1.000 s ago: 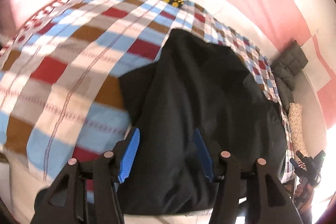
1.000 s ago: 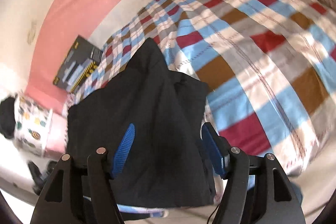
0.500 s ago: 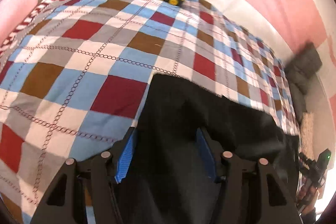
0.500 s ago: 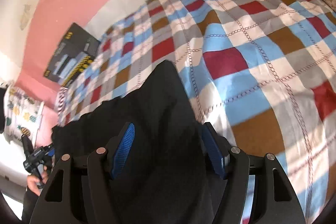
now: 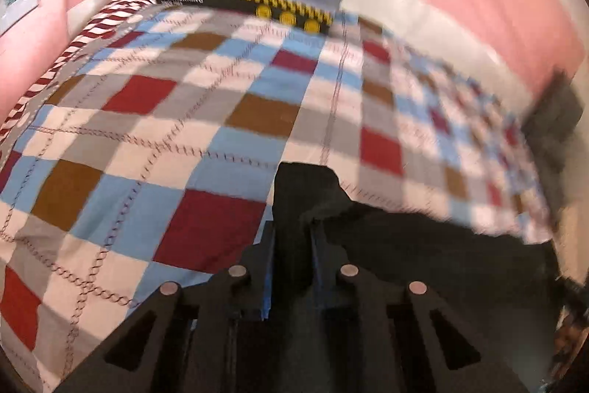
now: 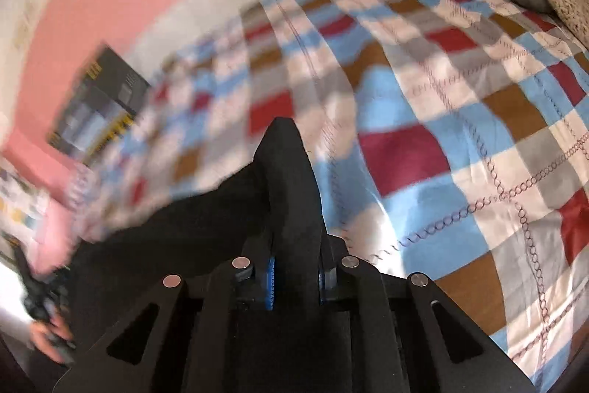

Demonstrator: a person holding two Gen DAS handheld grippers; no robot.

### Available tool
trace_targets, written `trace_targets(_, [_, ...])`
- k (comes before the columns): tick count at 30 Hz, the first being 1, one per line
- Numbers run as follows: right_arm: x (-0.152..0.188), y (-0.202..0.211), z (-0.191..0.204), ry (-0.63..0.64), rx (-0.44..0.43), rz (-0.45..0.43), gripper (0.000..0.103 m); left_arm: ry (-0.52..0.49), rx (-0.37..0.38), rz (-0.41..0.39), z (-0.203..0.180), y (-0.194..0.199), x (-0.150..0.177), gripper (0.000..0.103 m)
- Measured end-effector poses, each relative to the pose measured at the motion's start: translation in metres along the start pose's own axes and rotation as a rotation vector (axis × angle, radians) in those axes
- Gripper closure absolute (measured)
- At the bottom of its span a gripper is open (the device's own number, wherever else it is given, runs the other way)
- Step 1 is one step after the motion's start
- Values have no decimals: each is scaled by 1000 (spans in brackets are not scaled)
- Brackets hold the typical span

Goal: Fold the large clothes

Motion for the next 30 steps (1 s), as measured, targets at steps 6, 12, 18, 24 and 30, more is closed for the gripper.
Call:
trace_targets(6, [12,-25,-12,-14,20,23,83,-15,-48,-1,-3,-26,13,83])
trace_targets(12, [13,-31,-12,-8,63,57,74,-49,-98,14,-8,-29,14,76])
trace_targets(18, [6,26,0,4,69,-16,67,-38,-77,16,-1,6,1,75])
trace_targets(24, [34,94,39,126,-1,-126,66,1,-26,-79,2,72,3,75])
trace_targets(30, [114,106,84,271,23,-144,66,-174,138,-96,-64,122,84,75])
Point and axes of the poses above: each gripper's, at about its wrist camera, not at the fingertips, and y roughly against the way its jaws point, z to its left, x to its underside, the point moved 1 cm from there along -y, roughly the way its jaws point, and after that the axes turned 3 degrees about -x, right-handed, at the moved point
